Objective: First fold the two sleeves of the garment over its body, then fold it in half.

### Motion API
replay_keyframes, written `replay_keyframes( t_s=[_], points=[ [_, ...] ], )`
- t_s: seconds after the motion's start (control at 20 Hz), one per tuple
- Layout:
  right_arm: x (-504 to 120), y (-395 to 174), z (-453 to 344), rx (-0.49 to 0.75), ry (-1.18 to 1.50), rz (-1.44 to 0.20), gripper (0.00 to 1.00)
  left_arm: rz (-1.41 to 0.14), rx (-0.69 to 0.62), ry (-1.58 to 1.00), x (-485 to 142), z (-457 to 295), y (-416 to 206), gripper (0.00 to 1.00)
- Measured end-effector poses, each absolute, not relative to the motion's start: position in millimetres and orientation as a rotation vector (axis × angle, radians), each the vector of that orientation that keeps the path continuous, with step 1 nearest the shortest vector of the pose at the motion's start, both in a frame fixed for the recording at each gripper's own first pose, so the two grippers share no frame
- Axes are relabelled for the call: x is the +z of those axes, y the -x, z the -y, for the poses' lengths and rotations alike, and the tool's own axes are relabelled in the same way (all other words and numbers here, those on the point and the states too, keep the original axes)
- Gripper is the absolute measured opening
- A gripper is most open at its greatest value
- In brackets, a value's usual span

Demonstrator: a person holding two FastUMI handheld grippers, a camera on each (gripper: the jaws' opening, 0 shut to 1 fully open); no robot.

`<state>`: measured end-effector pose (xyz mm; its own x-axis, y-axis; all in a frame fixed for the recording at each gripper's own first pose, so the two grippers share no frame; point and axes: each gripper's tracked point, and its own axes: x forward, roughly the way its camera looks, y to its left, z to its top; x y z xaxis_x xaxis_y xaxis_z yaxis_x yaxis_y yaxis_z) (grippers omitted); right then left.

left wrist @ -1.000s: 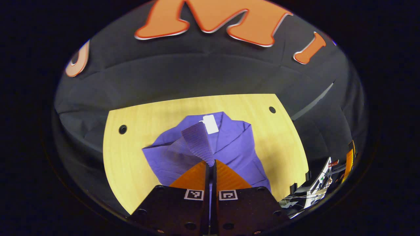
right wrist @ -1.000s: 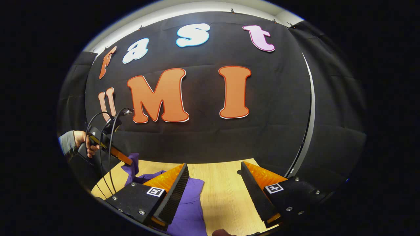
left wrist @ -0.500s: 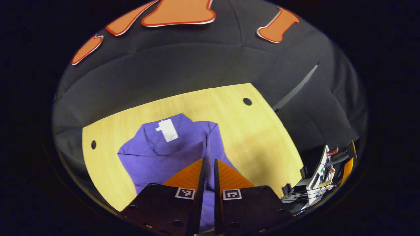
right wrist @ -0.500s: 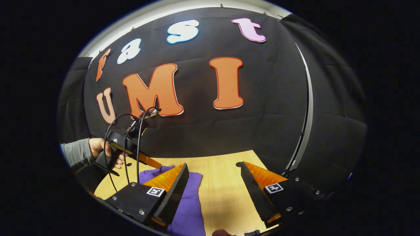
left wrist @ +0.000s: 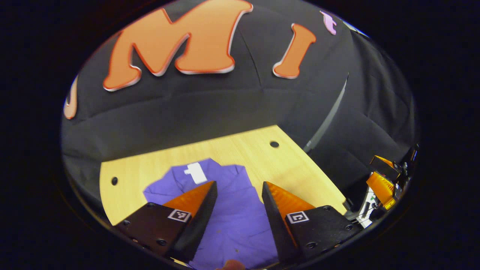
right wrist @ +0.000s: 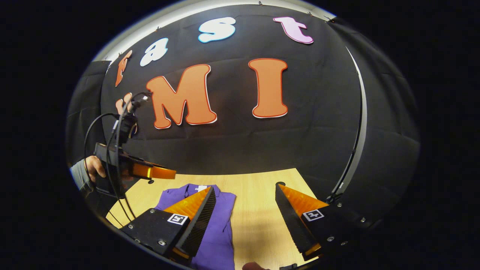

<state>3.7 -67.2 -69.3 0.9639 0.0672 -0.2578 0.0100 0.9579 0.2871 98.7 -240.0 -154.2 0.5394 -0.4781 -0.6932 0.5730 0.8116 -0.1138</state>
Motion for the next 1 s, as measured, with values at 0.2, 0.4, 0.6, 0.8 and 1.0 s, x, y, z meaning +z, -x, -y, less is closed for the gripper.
replay_keyframes(
  t_s=[0.2, 0.4, 0.6, 0.8, 1.0],
  points=[
    [-51, -9, 50, 0.053, -0.255, -0.223, 0.95, -0.603, -0.501, -0.133, -104, 183, -93, 0.86],
    [-32, -4, 28, 0.049, -0.232, -0.177, 0.95, -0.447, -0.424, -0.164, -69, 134, -82, 0.87],
    [-19, 10, 3, 0.015, -0.238, -0.123, 0.95, -0.269, -0.325, -0.186, -40, 70, -72, 0.95],
    [-17, 29, -20, -0.012, -0.191, -0.089, 0.95, -0.134, -0.276, -0.153, -19, 22, -39, 0.96],
    [-39, 49, -41, -0.023, -0.177, -0.148, 0.95, -0.084, -0.242, -0.172, -23, -22, -7, 1.00]
  ],
)
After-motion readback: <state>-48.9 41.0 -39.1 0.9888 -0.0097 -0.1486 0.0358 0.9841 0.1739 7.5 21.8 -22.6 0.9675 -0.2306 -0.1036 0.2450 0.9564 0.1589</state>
